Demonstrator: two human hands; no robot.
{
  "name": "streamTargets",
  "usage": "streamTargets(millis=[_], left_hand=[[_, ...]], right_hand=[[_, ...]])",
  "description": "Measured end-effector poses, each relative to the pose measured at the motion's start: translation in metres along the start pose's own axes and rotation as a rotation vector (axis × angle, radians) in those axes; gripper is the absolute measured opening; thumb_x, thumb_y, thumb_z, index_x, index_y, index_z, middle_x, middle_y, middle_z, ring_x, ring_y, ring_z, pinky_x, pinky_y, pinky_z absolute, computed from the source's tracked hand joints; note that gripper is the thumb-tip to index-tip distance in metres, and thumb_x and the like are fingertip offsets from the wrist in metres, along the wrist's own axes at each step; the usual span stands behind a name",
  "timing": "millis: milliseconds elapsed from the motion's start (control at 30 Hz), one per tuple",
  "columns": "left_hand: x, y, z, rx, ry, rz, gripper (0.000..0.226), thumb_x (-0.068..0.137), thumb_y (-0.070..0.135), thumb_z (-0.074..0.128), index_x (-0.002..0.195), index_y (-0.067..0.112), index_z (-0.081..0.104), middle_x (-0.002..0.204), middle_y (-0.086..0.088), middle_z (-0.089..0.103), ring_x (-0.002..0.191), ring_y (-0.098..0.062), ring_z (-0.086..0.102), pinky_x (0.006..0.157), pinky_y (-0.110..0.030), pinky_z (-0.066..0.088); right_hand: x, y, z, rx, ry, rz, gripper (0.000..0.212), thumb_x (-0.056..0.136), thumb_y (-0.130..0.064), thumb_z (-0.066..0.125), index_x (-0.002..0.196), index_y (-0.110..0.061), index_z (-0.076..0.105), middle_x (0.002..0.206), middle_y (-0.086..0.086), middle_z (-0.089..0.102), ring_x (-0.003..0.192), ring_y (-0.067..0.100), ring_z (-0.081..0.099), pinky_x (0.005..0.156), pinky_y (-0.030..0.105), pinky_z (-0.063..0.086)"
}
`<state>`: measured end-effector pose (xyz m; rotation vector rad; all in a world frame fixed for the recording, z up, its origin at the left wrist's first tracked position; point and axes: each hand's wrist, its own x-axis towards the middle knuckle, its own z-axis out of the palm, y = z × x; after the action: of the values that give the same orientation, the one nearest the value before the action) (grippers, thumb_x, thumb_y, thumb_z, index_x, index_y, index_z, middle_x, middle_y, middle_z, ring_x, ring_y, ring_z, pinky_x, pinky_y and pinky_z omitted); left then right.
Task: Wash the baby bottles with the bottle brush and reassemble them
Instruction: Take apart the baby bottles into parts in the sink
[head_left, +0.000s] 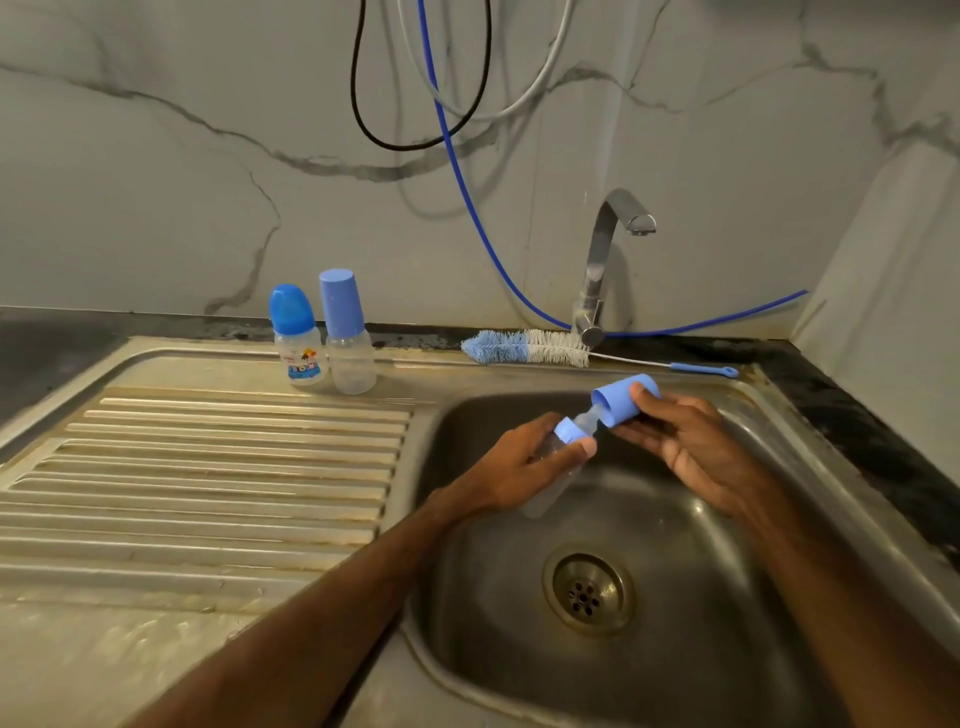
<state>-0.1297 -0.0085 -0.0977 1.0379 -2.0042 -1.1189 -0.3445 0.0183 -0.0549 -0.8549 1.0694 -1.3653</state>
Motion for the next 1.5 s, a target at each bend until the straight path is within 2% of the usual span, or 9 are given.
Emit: streamTargets(millis=[133,233,367,467,633,1033,1233,1400,1500], left_hand=[[0.003,-0.003,0.001,0.024,0.082,0.001,0.044,0.093,0.058,0.064,0.121,0.023,0.060,0.107,0.004,0.068,0.092,-0.013,0.067,0.077,-0.029,0.058],[0.004,-0.004,0.001,0.048,0.102,-0.005,0.047,0.094,0.052,0.066,0.127,0.019,0.058,0.114,0.001,0.067,0.093,-0.010,0.064,0.073,-0.018,0.049],[0.005,-0.009,0.001,0.090,0.133,0.021,0.044,0.091,0.053,0.070,0.123,0.023,0.061,0.110,0.008,0.067,0.094,-0.006,0.065,0.077,-0.018,0.050],[0.007,-0.011,0.001,0.128,0.146,0.054,0.046,0.089,0.051,0.074,0.124,0.023,0.062,0.114,0.009,0.069,0.098,-0.006,0.066,0.081,-0.017,0.051],[0.009,-0.012,0.002,0.132,0.121,0.045,0.050,0.087,0.049,0.076,0.128,0.022,0.063,0.116,0.009,0.069,0.097,-0.004,0.065,0.080,-0.016,0.050],[0.008,-0.012,0.004,0.182,0.098,0.077,0.049,0.085,0.046,0.080,0.123,0.018,0.066,0.109,0.007,0.070,0.087,-0.002,0.063,0.068,-0.005,0.046],[0.009,-0.015,0.006,0.186,0.084,0.052,0.054,0.084,0.047,0.080,0.126,0.017,0.065,0.114,0.004,0.070,0.093,-0.008,0.065,0.073,-0.011,0.046],[0.007,-0.013,0.007,0.200,0.104,0.062,0.052,0.082,0.045,0.081,0.125,0.019,0.065,0.111,0.006,0.070,0.092,-0.006,0.066,0.077,-0.012,0.049],[0.005,-0.015,0.007,0.228,0.162,0.093,0.049,0.081,0.045,0.083,0.121,0.021,0.068,0.107,0.008,0.072,0.092,-0.004,0.066,0.081,-0.017,0.052]], right_hand=[[0.000,-0.006,-0.011,0.095,0.079,0.054,0.017,0.097,-0.012,0.062,0.109,-0.002,0.066,0.107,0.018,0.076,0.098,0.027,0.074,0.085,0.039,0.061],[0.002,0.001,-0.020,-0.095,0.078,0.130,0.027,0.090,-0.012,0.071,0.115,-0.002,0.067,0.114,0.017,0.074,0.104,0.025,0.073,0.086,0.036,0.062],[0.006,0.020,-0.038,-0.696,0.170,0.012,0.028,0.077,-0.008,0.085,0.102,-0.009,0.072,0.093,0.010,0.077,0.082,0.017,0.072,0.070,0.022,0.059],[0.016,0.031,-0.050,-1.188,0.205,0.064,0.029,0.062,-0.010,0.094,0.083,-0.014,0.075,0.084,0.007,0.075,0.078,0.017,0.070,0.075,0.035,0.061],[0.022,0.050,-0.054,-1.424,0.312,0.233,0.018,0.055,-0.011,0.083,0.072,-0.008,0.077,0.077,0.009,0.076,0.071,0.018,0.072,0.073,0.038,0.064],[0.023,0.074,-0.064,-1.567,0.339,0.304,0.028,0.069,-0.023,0.073,0.096,-0.015,0.069,0.111,0.007,0.068,0.102,0.023,0.068,0.088,0.034,0.058],[0.020,0.081,-0.069,-1.561,0.325,0.253,0.032,0.079,-0.022,0.070,0.109,-0.012,0.061,0.127,0.011,0.061,0.117,0.027,0.061,0.096,0.032,0.052],[0.020,0.064,-0.057,-1.591,0.207,0.282,0.063,0.074,-0.029,0.088,0.123,-0.010,0.053,0.130,0.012,0.058,0.118,0.027,0.058,0.090,0.034,0.050],[0.022,0.044,-0.036,-1.542,0.131,0.089,0.069,0.080,-0.031,0.083,0.138,-0.011,0.051,0.140,0.009,0.056,0.128,0.025,0.054,0.102,0.033,0.045]])
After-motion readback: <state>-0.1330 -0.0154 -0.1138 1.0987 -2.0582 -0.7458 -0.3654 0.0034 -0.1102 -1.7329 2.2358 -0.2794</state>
